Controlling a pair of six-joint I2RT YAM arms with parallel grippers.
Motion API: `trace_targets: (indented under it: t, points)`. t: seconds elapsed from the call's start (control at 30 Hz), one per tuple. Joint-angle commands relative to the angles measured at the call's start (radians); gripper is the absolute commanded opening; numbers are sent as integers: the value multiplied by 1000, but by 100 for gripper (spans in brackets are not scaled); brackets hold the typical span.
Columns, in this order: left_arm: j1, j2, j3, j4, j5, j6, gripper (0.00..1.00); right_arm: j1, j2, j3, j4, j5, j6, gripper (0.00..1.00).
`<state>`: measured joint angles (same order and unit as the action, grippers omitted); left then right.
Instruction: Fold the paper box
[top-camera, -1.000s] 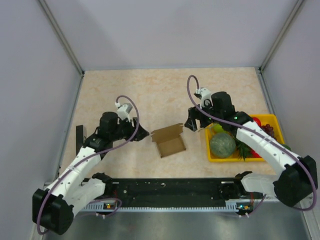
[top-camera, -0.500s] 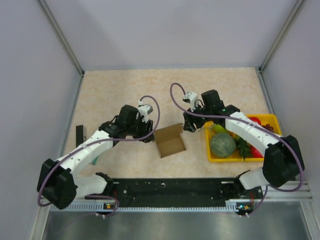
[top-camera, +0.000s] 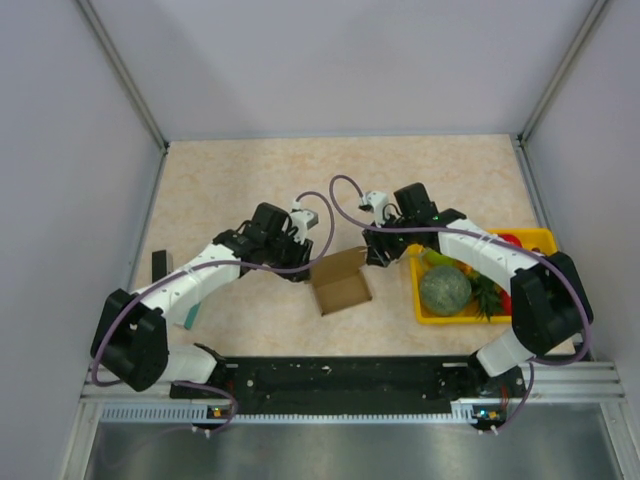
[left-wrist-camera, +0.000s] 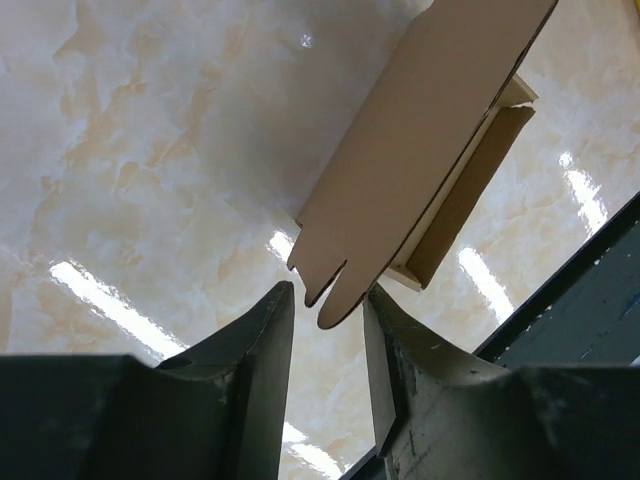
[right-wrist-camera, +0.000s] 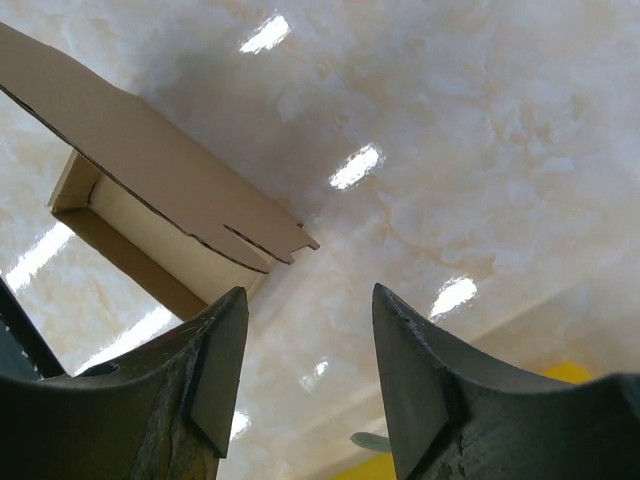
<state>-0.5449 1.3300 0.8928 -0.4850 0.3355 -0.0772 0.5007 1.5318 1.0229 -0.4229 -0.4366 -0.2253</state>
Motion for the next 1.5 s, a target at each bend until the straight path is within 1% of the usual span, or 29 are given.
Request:
trace_targets:
  t: [0.0, 0.1, 0.33, 0.43, 0.6, 0.67, 0.73, 0.77, 0.83, 0.87, 0.9, 1.0, 1.03, 1.07, 1.13, 1.17, 1.23, 1.33, 1.47]
  points:
    - [-3, 31, 70, -9, 25, 33, 36, -1, 8, 52, 70, -31, -48, 52]
    - [-4, 29, 74, -3, 7, 31, 30, 15, 19, 51, 88, -28, -69, 50]
    - [-30, 41, 72, 5, -13, 11, 28, 64, 27, 36, 130, 16, -95, 44]
    - [-55, 52, 72, 6, -42, -4, 24, 81, 27, 25, 153, 29, -97, 40]
    - [-82, 54, 72, 8, -104, -30, 17, 99, 11, 9, 154, 53, -94, 29]
    - [-89, 49, 70, 8, -119, -38, 17, 102, -5, -3, 154, 52, -91, 25]
    - [-89, 40, 69, 8, -153, -42, 14, 110, -19, -14, 156, 52, -83, 21]
    - [-87, 37, 70, 6, -168, -45, 13, 113, -31, -17, 156, 47, -79, 17]
    - [-89, 29, 74, 9, -208, -50, 8, 124, -41, -21, 157, 38, -72, 13]
    - [-89, 28, 75, 13, -225, -59, 7, 128, -45, -23, 156, 27, -66, 9]
    - [-89, 26, 77, 13, -260, -64, 6, 131, -56, -27, 161, 27, -60, 8]
    - [-89, 26, 92, 25, -317, -87, 5, 150, -87, -64, 214, 47, -22, 5]
    - [-89, 26, 98, 31, -361, -88, 5, 157, -99, -93, 234, 58, -10, 3]
    - [-89, 25, 100, 39, -383, -90, 4, 160, -111, -112, 284, 71, 21, 1]
    - [-89, 20, 104, 68, -427, -98, 4, 165, -153, -167, 346, 79, 58, 0]
    - [-89, 15, 101, 83, -437, -99, 4, 170, -166, -188, 408, 94, 88, 0]
    - [-89, 6, 95, 130, -449, -108, 3, 180, -197, -234, 467, 136, 116, 0]
    - [-89, 3, 78, 183, -441, -124, 3, 206, -200, -244, 519, 196, 182, 0]
    - [-89, 20, 75, 191, -415, -168, 4, 245, -177, -239, 543, 333, 283, 1]
